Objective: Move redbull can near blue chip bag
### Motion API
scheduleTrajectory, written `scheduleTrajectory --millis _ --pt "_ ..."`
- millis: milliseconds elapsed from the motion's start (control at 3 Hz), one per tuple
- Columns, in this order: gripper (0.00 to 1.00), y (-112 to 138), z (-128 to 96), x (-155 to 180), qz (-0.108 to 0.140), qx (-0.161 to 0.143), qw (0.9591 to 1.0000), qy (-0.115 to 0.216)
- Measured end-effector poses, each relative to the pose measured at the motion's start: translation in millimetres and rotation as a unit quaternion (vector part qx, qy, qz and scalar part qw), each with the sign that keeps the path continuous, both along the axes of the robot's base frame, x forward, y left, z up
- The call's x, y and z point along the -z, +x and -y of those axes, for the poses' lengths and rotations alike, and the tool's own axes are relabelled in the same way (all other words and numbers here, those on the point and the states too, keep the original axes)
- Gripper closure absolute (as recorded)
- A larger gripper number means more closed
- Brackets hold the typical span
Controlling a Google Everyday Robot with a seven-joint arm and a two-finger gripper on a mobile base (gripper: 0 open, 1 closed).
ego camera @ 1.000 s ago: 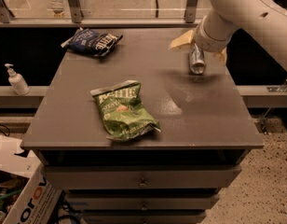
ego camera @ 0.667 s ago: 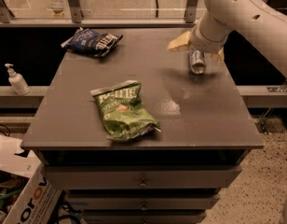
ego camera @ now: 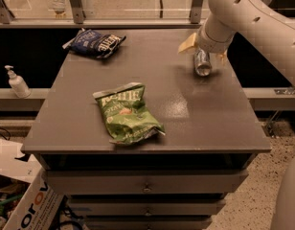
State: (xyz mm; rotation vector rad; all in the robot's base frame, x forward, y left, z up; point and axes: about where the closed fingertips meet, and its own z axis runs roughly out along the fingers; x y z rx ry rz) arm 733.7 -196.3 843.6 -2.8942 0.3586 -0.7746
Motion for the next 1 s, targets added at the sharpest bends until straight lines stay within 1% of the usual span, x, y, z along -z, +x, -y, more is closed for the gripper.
scheduleTrajectory --millis 333,1000 --pt "0.41 1.9 5.3 3.6 0.001 -0.003 1.0000 -0.005" --pt "0.88 -1.5 21.6 7.2 0.002 0.001 0.9998 -0.017"
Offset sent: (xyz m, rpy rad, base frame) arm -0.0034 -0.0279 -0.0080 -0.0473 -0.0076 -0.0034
